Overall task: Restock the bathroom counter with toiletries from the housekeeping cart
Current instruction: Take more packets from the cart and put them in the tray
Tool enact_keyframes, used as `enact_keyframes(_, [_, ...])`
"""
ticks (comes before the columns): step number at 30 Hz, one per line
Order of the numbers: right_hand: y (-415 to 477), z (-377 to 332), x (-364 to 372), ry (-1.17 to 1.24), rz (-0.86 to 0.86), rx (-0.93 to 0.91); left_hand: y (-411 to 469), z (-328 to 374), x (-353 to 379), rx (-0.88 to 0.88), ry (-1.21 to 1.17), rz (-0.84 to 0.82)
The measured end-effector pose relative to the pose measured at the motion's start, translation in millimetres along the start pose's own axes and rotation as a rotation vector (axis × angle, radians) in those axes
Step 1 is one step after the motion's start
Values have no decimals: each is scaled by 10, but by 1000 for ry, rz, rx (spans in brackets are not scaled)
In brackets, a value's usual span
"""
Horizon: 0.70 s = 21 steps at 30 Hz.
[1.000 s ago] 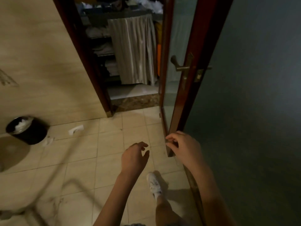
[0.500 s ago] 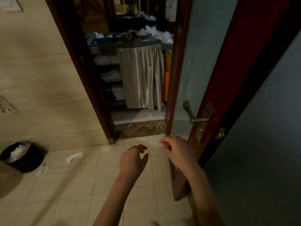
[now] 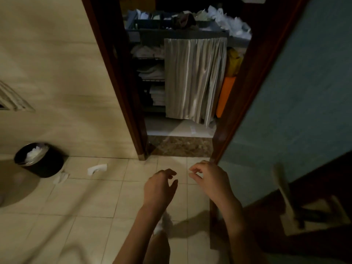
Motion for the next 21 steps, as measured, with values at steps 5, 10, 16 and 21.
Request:
enact_keyframes(5, [850,-89,216,-4,-47,64,789,-290,-95,13,-5,-27])
enact_keyframes(10, [1823,-431,235,30,-70,57,1789,-596,-500,25,-49,14])
enact_keyframes(16, [2959,-674,189,59,-8,62,2916,-934,-837,42,-48,64])
enact_keyframes(21, [3422,-585,162,115,84,51,3470,-977,-723,79,-38,-33])
Point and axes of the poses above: each hand's wrist, its own y-axis towards the middle knuckle, its own x-axis out of the palm, z = x × y, the point moved 7 cm from there along y, towards the middle knuckle, and after that the axes turned 11 degrees about y, right-handed, at the moved point
